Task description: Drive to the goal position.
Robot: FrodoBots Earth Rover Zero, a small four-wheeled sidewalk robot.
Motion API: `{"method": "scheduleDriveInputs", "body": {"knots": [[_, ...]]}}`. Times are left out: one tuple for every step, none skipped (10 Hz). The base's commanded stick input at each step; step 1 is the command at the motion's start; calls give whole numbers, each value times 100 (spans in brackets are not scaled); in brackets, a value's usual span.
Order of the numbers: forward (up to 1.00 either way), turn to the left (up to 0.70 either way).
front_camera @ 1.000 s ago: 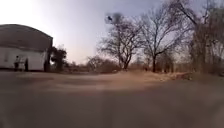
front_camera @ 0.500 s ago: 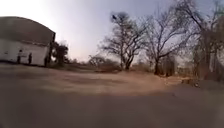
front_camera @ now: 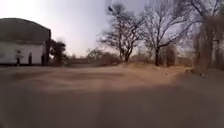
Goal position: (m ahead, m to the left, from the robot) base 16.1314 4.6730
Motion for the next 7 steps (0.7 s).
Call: {"method": "scheduleDriveInputs", "body": {"knots": [[70,0],[70,0],[70,0],[70,0],[70,0],[70,0],[70,0]]}}
